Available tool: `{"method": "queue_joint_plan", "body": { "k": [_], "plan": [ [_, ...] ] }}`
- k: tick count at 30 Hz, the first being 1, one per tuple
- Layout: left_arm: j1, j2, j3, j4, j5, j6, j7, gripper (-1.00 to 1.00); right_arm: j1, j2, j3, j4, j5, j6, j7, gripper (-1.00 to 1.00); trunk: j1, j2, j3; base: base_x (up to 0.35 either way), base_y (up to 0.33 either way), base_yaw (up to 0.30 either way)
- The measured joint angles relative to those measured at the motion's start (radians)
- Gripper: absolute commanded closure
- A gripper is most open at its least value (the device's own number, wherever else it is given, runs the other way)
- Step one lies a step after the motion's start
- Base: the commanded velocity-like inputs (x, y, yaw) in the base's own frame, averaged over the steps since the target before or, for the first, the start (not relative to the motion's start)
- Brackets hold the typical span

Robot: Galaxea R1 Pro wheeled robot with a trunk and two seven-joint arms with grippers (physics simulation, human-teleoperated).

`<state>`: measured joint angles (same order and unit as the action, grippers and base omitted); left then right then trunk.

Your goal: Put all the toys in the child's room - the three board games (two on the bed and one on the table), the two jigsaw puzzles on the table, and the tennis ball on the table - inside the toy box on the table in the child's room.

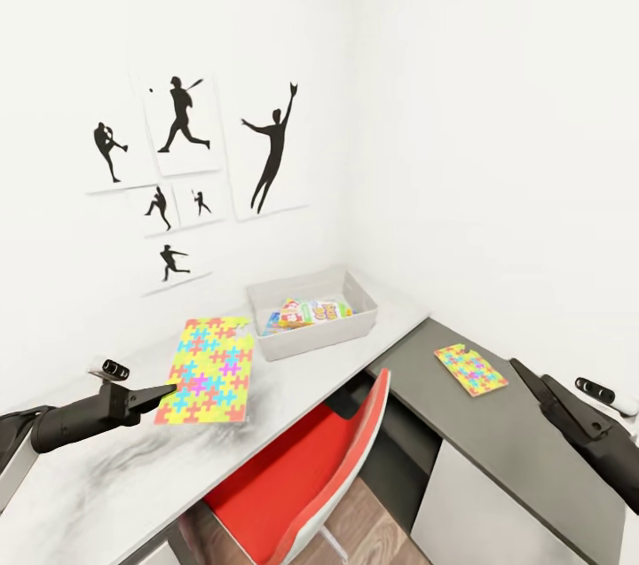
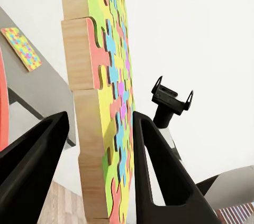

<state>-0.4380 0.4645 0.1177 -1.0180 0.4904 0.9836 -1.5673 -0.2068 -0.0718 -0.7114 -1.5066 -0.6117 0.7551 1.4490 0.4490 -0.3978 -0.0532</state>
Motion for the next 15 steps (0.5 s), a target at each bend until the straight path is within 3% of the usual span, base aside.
{"method": "queue_joint_plan", "body": {
  "k": [10, 15],
  "plan": [
    [0.000, 0.000, 0.000, 0.000, 0.000, 0.000, 0.000, 1.00, 0.000, 0.000, 0.001, 0.000, -0.001, 0.001, 0.000, -1.00, 0.000, 0.000, 0.010, 0.208, -0.223, -0.174],
    [0.000, 0.000, 0.001, 0.000, 0.001, 0.000, 0.000, 1.00, 0.000, 0.000, 0.003, 0.001, -0.001, 0.000, 0.000, -1.00, 0.000, 0.000, 0.016, 0.073, -0.151, -0.198]
  ]
}}
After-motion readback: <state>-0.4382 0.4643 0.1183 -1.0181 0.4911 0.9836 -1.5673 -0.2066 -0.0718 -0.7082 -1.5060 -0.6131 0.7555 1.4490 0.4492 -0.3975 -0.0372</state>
